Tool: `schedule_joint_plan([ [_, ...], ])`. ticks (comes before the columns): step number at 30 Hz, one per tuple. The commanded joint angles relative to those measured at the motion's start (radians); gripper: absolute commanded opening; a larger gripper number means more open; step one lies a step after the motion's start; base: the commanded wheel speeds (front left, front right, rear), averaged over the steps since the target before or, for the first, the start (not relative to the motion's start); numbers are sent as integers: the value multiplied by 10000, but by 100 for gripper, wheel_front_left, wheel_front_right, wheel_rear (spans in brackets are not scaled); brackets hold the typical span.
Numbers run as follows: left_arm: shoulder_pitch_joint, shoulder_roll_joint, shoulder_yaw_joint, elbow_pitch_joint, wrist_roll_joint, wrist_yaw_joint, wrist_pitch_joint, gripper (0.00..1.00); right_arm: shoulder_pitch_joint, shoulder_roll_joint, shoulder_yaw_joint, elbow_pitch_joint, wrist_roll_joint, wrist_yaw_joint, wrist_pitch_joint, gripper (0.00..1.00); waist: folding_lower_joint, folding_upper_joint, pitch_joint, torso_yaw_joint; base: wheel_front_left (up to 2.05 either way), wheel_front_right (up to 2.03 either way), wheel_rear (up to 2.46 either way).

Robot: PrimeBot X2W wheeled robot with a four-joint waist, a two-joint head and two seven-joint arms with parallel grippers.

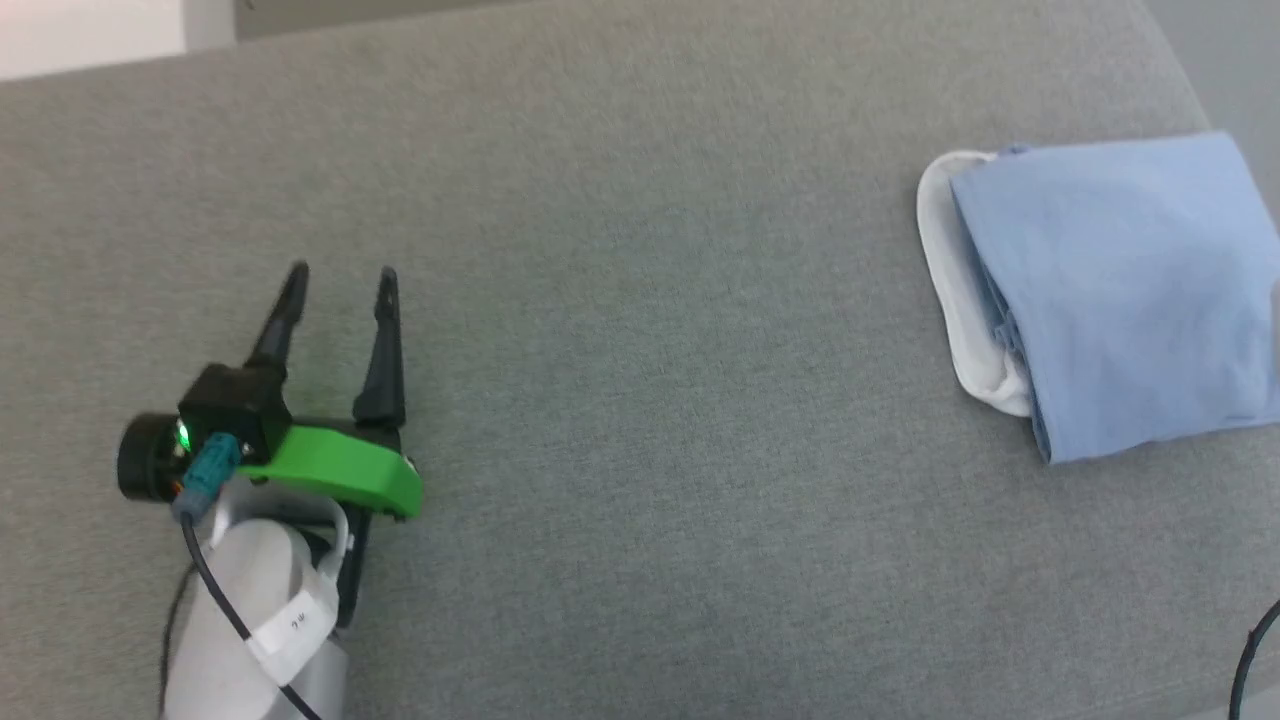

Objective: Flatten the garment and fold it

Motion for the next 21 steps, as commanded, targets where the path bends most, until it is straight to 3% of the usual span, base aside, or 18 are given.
schedule_joint_plan([
  [1, 193, -91, -22, 81, -151, 54, -67, 100, 273, 139, -51, -13, 170, -19, -271, 100, -2, 31, -826, 445, 0, 0, 0],
  [10, 676, -422, -115, 464, -416, 157, -189, 100, 1856, 969, -38, -1345, 2022, -19, -2257, 100, -2, 31, -2144, 1367, 0, 0, 0],
  [21, 1334, -680, -297, 671, -754, 125, -217, 100, 4260, 2602, 289, -4213, 3372, -19, -3354, 100, -2, 31, -3026, 2369, 0, 0, 0],
])
